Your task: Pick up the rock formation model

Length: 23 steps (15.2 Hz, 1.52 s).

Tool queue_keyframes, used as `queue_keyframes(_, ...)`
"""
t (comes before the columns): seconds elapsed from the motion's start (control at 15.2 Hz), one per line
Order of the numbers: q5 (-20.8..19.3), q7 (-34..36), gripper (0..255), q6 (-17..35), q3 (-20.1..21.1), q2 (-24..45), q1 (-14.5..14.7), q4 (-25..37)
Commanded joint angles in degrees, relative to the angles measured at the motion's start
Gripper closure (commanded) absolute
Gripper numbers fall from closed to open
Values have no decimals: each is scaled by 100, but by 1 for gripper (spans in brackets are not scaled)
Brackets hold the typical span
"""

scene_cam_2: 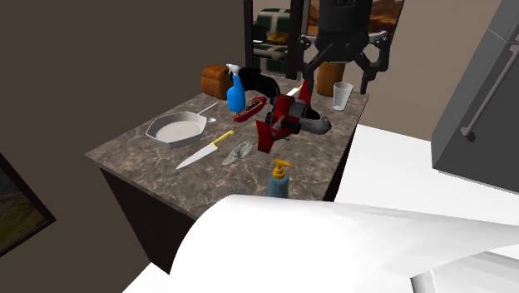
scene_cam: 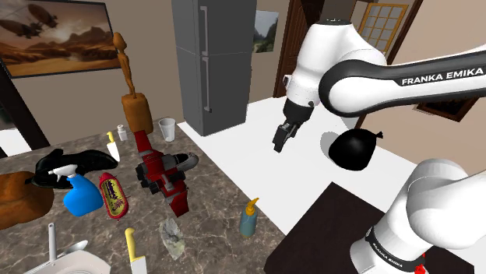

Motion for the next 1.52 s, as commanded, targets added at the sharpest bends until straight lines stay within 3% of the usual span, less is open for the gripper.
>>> queue_keyframes(0.0,88,263,0,424,188,234,43,-138)
queue_keyframes(0.4,150,1100,0,1637,806,1292,39,-187)
queue_keyframes(0.73,-218,2014,0,2575,1386,2394,-159,41)
queue_keyframes(0.92,-800,2783,0,3042,1718,3138,-347,298)
queue_keyframes(1.12,-1729,3774,0,3373,1904,3940,-452,662)
queue_keyframes(1.25,-2433,4482,0,3503,1852,4484,-360,966)
queue_keyframes(1.45,-3311,5392,0,3612,1546,5249,24,1490)
